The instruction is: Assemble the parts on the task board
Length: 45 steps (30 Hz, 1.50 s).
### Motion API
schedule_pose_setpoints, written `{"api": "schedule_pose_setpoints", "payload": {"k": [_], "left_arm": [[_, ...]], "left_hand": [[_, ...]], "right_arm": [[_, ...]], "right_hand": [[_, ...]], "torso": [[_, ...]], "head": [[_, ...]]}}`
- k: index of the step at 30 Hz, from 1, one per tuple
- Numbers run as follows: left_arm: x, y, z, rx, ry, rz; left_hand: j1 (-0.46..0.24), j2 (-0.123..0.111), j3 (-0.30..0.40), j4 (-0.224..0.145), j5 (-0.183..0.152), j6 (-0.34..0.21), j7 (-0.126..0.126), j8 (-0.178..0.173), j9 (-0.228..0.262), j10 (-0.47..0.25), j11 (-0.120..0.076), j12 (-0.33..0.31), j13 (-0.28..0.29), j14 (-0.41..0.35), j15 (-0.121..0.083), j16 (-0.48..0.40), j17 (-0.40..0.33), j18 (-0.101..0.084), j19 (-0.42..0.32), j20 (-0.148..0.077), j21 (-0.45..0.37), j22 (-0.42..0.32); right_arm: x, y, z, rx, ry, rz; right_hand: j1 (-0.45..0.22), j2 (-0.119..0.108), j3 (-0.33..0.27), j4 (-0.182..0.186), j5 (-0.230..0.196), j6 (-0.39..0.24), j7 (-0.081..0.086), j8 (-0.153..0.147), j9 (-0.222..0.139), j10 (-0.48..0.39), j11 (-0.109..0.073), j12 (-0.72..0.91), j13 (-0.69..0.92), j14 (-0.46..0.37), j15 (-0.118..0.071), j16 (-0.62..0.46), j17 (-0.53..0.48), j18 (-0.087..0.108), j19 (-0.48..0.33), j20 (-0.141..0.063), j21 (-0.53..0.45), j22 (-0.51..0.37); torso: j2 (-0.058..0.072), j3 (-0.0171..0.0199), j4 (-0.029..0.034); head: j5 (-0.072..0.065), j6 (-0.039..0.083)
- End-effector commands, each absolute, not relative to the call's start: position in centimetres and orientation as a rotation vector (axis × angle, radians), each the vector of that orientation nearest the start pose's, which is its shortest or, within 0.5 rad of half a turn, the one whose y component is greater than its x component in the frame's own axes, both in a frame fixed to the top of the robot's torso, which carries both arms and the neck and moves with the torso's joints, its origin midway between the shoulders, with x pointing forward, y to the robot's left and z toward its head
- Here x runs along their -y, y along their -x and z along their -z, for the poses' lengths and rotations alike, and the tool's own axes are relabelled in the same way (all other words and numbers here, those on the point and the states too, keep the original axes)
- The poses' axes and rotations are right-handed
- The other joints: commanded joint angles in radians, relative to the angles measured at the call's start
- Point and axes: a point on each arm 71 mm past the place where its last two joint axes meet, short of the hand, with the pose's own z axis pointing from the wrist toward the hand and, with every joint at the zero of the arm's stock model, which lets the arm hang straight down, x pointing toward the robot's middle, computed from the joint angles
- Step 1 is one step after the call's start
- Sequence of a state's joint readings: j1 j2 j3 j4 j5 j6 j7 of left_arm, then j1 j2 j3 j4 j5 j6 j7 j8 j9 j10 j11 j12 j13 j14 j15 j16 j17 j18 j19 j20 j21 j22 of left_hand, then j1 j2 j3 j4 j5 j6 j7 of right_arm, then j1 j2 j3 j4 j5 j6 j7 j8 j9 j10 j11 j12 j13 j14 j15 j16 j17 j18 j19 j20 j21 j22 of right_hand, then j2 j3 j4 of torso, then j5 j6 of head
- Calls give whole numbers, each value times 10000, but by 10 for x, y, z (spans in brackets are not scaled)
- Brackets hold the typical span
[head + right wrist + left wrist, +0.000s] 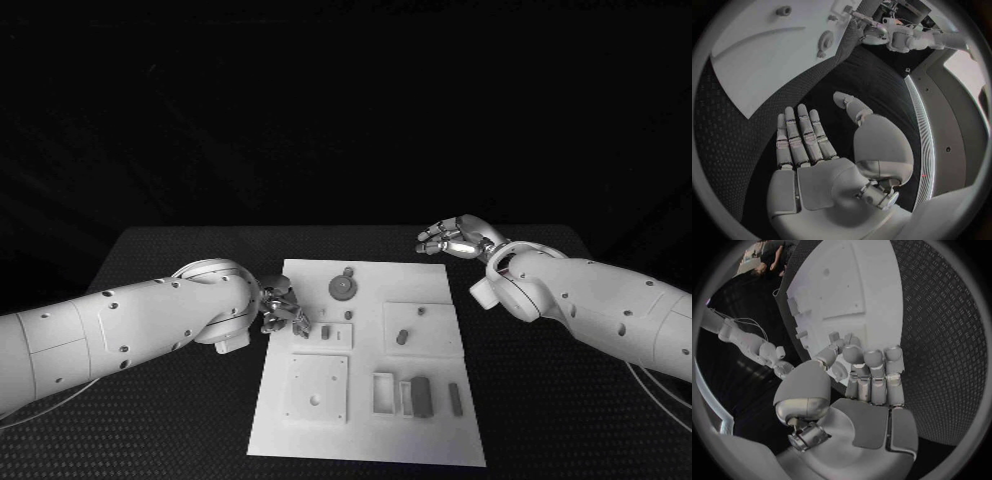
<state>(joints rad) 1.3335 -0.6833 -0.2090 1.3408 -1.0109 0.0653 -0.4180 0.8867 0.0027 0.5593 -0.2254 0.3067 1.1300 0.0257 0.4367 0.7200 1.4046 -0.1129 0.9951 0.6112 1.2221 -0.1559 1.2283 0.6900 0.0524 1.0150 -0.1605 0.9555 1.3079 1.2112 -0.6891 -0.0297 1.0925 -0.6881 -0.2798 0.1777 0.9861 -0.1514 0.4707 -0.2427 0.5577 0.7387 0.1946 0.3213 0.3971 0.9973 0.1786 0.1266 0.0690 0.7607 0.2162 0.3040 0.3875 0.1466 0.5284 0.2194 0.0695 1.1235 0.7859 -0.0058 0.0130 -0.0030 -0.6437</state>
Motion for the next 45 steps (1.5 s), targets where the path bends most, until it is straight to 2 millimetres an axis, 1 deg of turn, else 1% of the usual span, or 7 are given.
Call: {"api": "schedule_pose_setpoints", "payload": {"k": [1, 9, 22, 35, 45], "left_arm": [[-189, -512, 224, -22660, 1319, 4234], [-188, -512, 226, -22607, 1229, 4164], [-189, -512, 227, -22594, 1196, 4096], [-192, -511, 226, -22401, 1407, 4196], [-191, -508, 226, -22234, 1499, 4353]], "left_hand": [[37, 95, 543, -540, 66, 669, -433, 29, 779, 0, -144, 55, 10, 119, -72, 62, 14, -24, 78, -913, 41, 197], [31, 95, 541, -536, 66, 671, -433, 25, 786, 0, -144, 60, 13, 120, -74, 65, 15, -23, 81, -914, 45, 197], [36, 95, 547, -541, 69, 679, -438, 16, 807, -1, -149, 75, 22, 126, -82, 77, 20, -18, 88, -919, 60, 199], [92, 72, 573, -597, 158, 713, -460, 0, 869, -9, -174, 112, 44, 148, -92, 113, 36, -6, 101, -930, 104, 203], [112, 59, 577, -603, 184, 728, -469, -8, 892, -12, -184, 126, 52, 160, -93, 126, 40, -3, 110, -933, 124, 204]], "right_arm": [[255, -559, 198, -16187, -5551, -9650], [255, -559, 198, -16184, -5554, -9644], [255, -559, 198, -16184, -5555, -9643], [255, -559, 198, -16181, -5556, -9641], [255, -559, 198, -16193, -5556, -9647]], "right_hand": [[-99, 25, 20, 64, 49, -72, 7, 28, -16, -17, 54, -39, -1, -73, 12, 42, -11, -53, -29, -4, -20, 12], [-102, 26, 18, 67, 50, -74, 7, 29, -17, -17, 54, -41, -1, -74, 12, 44, -13, -54, -29, -4, -20, 15], [-105, 28, 17, 70, 51, -76, 8, 34, -20, -16, 54, -44, -1, -75, 12, 50, -17, -54, -29, -5, -22, 22], [-111, 28, 14, 74, 51, -78, 7, 38, -22, -15, 54, -48, -1, -78, 13, 55, -22, -55, -30, -5, -23, 29], [-120, 30, 10, 80, 53, -80, 7, 41, -24, -15, 54, -51, -1, -80, 13, 59, -25, -57, -30, -5, -24, 34]], "torso": [[-1, -4, 1], [-7, -2, 9], [-8, -3, 3], [-9, -8, 5], [-12, -2, 10]], "head": [[2, 9], [-25, 7], [-15, 24], [-37, -1], [-65, -9]]}}
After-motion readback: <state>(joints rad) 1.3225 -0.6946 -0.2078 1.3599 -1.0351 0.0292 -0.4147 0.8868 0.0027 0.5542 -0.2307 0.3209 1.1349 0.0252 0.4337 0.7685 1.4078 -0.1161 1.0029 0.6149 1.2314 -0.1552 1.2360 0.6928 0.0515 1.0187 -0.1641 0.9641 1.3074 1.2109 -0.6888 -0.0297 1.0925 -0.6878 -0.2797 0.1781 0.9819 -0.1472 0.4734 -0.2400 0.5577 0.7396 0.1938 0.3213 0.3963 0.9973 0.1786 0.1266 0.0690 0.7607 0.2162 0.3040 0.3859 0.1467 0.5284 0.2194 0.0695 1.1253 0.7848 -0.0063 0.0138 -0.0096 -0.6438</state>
